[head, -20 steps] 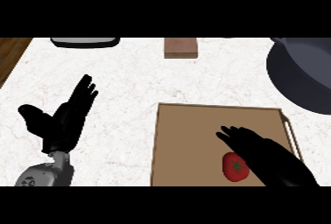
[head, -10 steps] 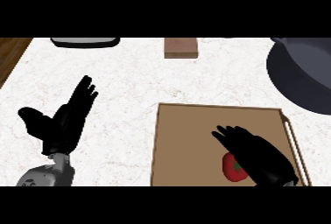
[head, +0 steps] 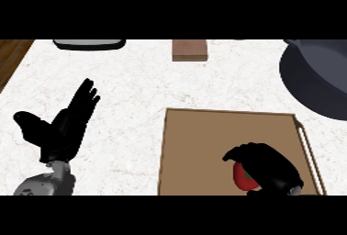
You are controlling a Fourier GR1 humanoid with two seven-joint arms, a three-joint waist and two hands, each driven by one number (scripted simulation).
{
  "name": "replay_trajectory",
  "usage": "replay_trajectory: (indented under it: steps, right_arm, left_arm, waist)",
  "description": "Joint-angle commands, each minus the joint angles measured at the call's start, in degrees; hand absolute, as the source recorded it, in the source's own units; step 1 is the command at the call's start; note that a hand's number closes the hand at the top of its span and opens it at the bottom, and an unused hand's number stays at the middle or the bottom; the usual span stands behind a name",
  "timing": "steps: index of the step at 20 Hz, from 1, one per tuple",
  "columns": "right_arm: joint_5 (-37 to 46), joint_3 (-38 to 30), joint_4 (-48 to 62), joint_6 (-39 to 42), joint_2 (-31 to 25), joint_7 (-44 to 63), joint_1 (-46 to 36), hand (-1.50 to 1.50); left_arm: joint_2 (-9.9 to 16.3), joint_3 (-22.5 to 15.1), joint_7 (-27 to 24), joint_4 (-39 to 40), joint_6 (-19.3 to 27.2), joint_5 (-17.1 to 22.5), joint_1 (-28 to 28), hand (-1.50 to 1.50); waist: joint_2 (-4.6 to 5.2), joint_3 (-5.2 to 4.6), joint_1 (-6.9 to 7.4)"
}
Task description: Pick the tomato from the tray and place it in the pot
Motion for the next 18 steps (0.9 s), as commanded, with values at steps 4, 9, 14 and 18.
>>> replay_trajectory:
  steps: [4,9,14,18]
  right_arm:
    - [2.69,1.93,-1.91,-2.13,3.19,-3.09,0.29,1.5]
    - [2.12,-2.81,-2.8,-0.37,1.25,-7.93,0.62,1.5]
    - [0.84,-21.35,4.98,-7.45,3.56,4.94,3.15,1.5]
    - [0.03,-39.4,10.25,-13.1,3.54,16.99,3.27,1.5]
  left_arm:
    - [-0.33,2.09,-4.33,5.76,-2.22,0.59,-2.13,0.0]
    - [-1.71,0.83,-3.19,2.22,-1.77,-0.57,0.2,0.0]
    - [0.1,2.08,1.41,-1.25,-0.23,-0.85,-0.51,0.0]
    - [-0.7,2.17,0.14,-1.45,0.59,-1.14,1.8,0.0]
  waist:
    - [0.02,-0.02,-0.21]
    - [-0.02,-0.02,-0.14]
    - [0.3,0.07,-2.29]
    - [0.41,0.08,-4.66]
